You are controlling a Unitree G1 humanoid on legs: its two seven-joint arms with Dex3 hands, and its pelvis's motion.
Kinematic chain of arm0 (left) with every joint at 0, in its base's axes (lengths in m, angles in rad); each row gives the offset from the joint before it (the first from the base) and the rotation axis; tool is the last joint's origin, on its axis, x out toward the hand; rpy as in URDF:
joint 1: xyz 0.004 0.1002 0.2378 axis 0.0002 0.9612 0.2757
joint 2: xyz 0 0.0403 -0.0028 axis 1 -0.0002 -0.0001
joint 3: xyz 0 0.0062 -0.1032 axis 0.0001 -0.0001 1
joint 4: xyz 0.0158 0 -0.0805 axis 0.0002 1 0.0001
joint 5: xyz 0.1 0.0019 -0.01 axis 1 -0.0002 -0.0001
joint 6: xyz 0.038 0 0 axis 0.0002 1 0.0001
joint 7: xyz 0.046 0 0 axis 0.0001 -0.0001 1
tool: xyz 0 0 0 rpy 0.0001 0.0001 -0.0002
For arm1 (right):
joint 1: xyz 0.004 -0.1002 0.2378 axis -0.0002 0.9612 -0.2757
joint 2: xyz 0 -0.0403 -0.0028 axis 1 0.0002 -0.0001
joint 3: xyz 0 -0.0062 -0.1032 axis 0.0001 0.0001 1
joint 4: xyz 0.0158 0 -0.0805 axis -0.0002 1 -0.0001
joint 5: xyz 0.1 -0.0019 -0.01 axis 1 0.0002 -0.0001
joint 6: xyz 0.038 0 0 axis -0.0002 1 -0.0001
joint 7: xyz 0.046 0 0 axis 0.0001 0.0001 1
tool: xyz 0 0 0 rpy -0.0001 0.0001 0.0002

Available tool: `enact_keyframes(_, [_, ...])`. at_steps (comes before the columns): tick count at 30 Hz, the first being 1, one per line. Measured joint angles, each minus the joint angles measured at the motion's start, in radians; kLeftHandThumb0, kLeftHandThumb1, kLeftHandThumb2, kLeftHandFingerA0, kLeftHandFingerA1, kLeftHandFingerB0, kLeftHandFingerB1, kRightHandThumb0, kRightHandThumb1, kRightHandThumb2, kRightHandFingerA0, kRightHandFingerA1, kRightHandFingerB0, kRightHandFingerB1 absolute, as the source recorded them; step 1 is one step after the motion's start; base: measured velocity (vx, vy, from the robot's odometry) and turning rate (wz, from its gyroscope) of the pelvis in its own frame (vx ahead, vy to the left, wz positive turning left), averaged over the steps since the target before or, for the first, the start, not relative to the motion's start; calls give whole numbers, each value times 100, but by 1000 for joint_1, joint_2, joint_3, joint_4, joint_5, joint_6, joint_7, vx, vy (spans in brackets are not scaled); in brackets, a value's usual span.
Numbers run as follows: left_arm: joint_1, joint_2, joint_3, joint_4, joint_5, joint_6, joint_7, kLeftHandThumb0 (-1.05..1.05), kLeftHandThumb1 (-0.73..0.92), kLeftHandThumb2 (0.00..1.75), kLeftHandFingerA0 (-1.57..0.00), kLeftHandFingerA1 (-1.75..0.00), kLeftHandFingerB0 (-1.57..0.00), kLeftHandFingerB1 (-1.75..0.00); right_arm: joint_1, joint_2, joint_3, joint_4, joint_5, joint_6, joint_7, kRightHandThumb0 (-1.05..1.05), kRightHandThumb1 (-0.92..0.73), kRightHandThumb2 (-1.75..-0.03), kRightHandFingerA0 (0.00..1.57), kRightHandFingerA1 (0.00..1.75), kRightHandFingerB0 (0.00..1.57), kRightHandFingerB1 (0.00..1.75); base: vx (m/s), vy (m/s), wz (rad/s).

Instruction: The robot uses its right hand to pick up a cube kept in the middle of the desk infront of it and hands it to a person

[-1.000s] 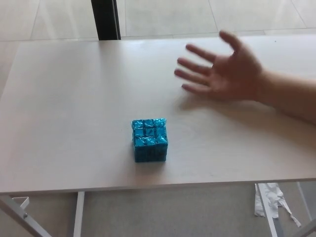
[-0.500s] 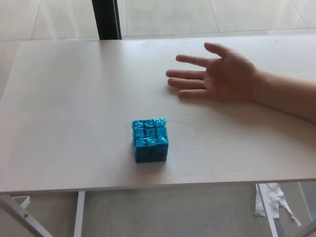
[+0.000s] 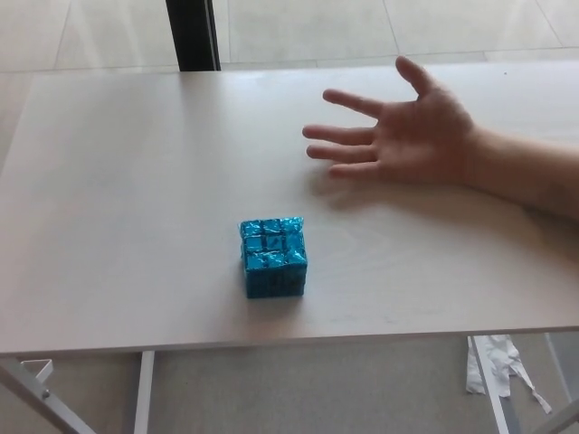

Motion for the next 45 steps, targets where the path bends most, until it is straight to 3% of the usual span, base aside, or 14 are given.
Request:
enact_keyframes(9, [-2,-1,-1,-1,-1,0,-2,-71,73,63,-46,-51,-43,-40,-237,52,316,-139,-63,97,25,-84,-65,-60,15,50,10,31,0,0,0])
enact_keyframes(12, [-2,-1,0,-2,-2,-1,-3,-72,71,62,-48,-53,-46,-41,-307,79,420,-137,-99,125,35,-82,-50,-90,14,56,6,44,0,0,0])
enact_keyframes(13, [-2,-1,0,-2,-2,-1,-4,-73,73,62,-47,-53,-46,-41,-325,86,450,-134,-112,133,38,-83,-64,-61,18,54,13,36,0,0,0])
enact_keyframes(18, [-4,-2,-1,-2,-2,-3,-4,-72,69,61,-47,-54,-46,-42,-424,133,636,-78,-186,178,53,-82,-51,-92,16,56,6,43,0,0,0])
enact_keyframes(20, [-6,-2,-1,-2,-3,-3,-4,-74,69,61,-46,-54,-45,-42,-447,146,689,-53,-210,191,57,-83,-68,-61,18,52,11,33,0,0,0])
enact_keyframes(21, [-7,-3,-1,-2,-3,-3,-4,-75,68,61,-39,-54,-41,-42,-464,154,731,-33,-230,201,61,-85,-53,-94,19,58,4,41,0,0,0])
enact_keyframes(23, [-9,-4,-2,-2,-3,-3,-4,-75,68,61,-38,-60,-41,-44,-488,162,784,-2,-256,214,66,-83,-64,-61,22,55,13,36,0,0,0])
enact_keyframes(26, [-10,-4,-3,-3,-3,-3,-5,-79,60,67,-42,-58,-40,-45,-522,174,864,56,-299,231,74,-84,-51,-94,19,61,3,45,0,0,0])
enact_keyframes(27, [-11,-4,-5,-3,-2,-3,-5,-75,69,60,-49,-58,-48,-44,-536,180,897,81,-318,239,77,-84,-65,-61,19,62,11,41,0,0,0])
enact_keyframes(29, [-11,-4,-7,-3,-2,-4,-5,-76,69,61,-44,-55,-44,-42,-552,188,936,111,-339,248,81,-88,-52,-95,18,64,3,47,0,0,0])
enact_keyframes(30, [-13,-4,-9,-3,-2,-4,-5,-75,71,61,-43,-54,-41,-41,-570,195,979,144,-364,258,86,-84,-66,-61,17,67,9,45,0,0,0])
enact_keyframes(31, [-13,-4,-10,-3,-2,-4,-5,-78,57,98,-38,-61,-31,-51,-580,199,1001,162,-376,263,88,-83,-49,-91,18,65,8,51,0,0,0])
enact_keyframes(33, [-15,-4,-14,-3,-2,-4,-5,-75,72,62,-43,-54,-42,-41,-602,207,1048,202,-406,274,93,-82,-48,-90,21,66,11,52,0,0,0])
enact_keyframes(45, [-24,-4,-35,-4,-2,-6,-11,-74,71,62,-48,-55,-47,-43,-661,245,1235,360,-580,316,97,-85,-67,-61,15,65,21,44,0,0,0])
